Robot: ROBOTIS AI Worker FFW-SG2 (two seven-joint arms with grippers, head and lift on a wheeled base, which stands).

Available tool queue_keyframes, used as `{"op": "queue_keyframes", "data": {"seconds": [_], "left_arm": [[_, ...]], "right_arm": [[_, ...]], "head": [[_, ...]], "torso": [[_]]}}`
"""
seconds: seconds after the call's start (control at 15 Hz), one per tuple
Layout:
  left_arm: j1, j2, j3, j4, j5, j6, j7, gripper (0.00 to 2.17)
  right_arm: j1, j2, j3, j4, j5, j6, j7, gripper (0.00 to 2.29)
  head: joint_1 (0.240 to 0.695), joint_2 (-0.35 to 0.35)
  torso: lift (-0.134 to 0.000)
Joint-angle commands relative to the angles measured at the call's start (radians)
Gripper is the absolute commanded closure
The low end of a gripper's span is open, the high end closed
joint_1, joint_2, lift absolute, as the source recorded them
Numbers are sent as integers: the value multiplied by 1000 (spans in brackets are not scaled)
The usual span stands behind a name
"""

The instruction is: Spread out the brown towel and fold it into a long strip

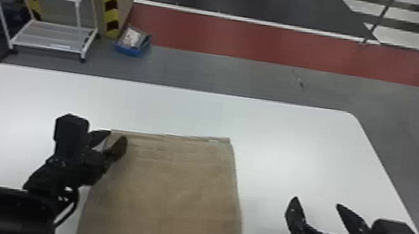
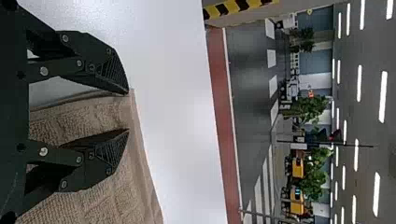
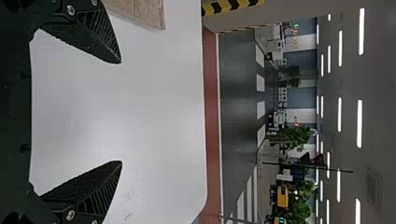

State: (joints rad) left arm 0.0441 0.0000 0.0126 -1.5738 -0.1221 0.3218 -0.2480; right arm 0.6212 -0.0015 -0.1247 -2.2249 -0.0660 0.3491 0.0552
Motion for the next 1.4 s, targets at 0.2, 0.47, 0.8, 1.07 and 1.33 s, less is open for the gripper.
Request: {"op": "queue_keyframes", "data": {"seconds": [0.2, 0.47, 0.8, 1.07, 1.33], "left_arm": [[7, -3, -5, -2, -1, -22, -5, 707], [10, -3, -3, -2, -1, -28, -4, 994], [54, -3, -5, -58, -1, -83, -1, 994], [180, -3, -108, -334, -1, 6, -40, 994], [220, -3, -258, -531, -5, 190, -169, 994]], "right_arm": [[0, 2, 0, -1, 0, 6, 0, 113], [-2, 2, 0, 1, 0, 9, 0, 113], [-2, 2, 0, 2, 0, 9, 0, 113], [-6, 2, 2, 7, 0, 9, 0, 113], [0, 2, 2, -2, 0, 6, 0, 113]], "head": [[695, -100], [695, -104], [695, -99], [695, -127], [695, -220]], "torso": [[-123], [-123], [-123], [-123], [-123]]}}
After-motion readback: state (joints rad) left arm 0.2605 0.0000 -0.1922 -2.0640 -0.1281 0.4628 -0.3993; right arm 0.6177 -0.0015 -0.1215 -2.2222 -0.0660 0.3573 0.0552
